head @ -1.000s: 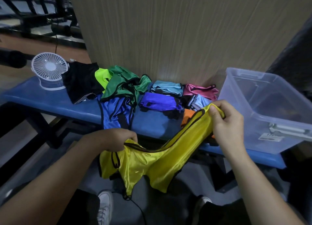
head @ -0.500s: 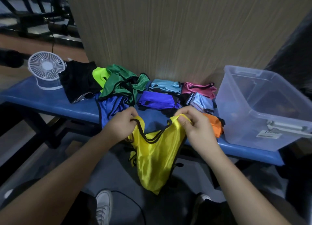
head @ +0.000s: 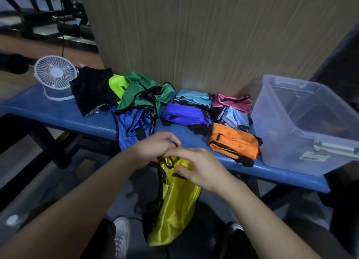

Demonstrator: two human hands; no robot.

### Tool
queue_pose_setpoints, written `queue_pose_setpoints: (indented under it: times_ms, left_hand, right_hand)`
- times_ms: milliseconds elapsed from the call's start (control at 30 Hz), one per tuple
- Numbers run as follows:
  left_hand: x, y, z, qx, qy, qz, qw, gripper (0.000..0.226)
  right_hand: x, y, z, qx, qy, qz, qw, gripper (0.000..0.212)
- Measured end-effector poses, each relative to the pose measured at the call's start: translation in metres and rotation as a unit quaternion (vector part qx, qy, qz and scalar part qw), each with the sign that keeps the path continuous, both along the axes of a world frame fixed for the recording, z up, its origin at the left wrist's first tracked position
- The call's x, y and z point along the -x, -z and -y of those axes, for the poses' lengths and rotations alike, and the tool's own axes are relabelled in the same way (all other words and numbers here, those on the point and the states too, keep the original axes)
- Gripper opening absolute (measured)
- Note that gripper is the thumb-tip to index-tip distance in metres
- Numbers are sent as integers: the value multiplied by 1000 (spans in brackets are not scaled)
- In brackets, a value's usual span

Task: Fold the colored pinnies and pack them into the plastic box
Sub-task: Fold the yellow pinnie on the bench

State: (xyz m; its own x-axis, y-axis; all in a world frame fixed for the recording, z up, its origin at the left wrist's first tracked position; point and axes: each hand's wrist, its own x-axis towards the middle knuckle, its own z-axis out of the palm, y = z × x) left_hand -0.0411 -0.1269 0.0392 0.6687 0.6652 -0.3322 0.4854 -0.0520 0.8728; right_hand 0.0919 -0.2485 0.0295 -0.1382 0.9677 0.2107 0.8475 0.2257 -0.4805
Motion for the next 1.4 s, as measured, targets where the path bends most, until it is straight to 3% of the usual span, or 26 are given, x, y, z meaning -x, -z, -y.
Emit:
queue_pose_setpoints:
  times_ms: [100,233,400,467,667,867,933,1033,1200,1400]
  left_hand:
    - [2,-1,0,52,-2,31,998,29]
    - [3,1,3,118,34,73,990,28]
    - [7,3,3,180,86,137,970,20]
    - [10,5,1,136,90,137,977,18]
    - [17,15,4,9,138,123,983,41]
    - [11,22,11,-131,153,94,975,51]
    - [5,26,12,-208,143,81,964,44]
    - [-1,29,11,-306,107,75,943,14]
    - [4,17,7,-301,83,72,947,13]
    - [16,4,5,-306,87,60,946,8]
  right_hand:
    - [2,-1,0,-16,-10,-11,1000,52]
    - [6,-1,-1,-31,-28,-27,999,32]
    - [-2,-6,1,-41,30,-103,993,25]
    - [-10,-8,2,-36,67,-129,989,25]
    - [-28,-9,0,-72,181,-179,964,11]
    - [-21,-6,-3,-73,201,-161,963,9]
    - [-18,-4,-4,-72,207,-161,962,9]
    - [-19,-3,-4,-67,206,-157,963,9]
    - [-28,-8,-1,-49,189,-129,972,9]
    - [-37,-12,7,-47,203,-20,978,12]
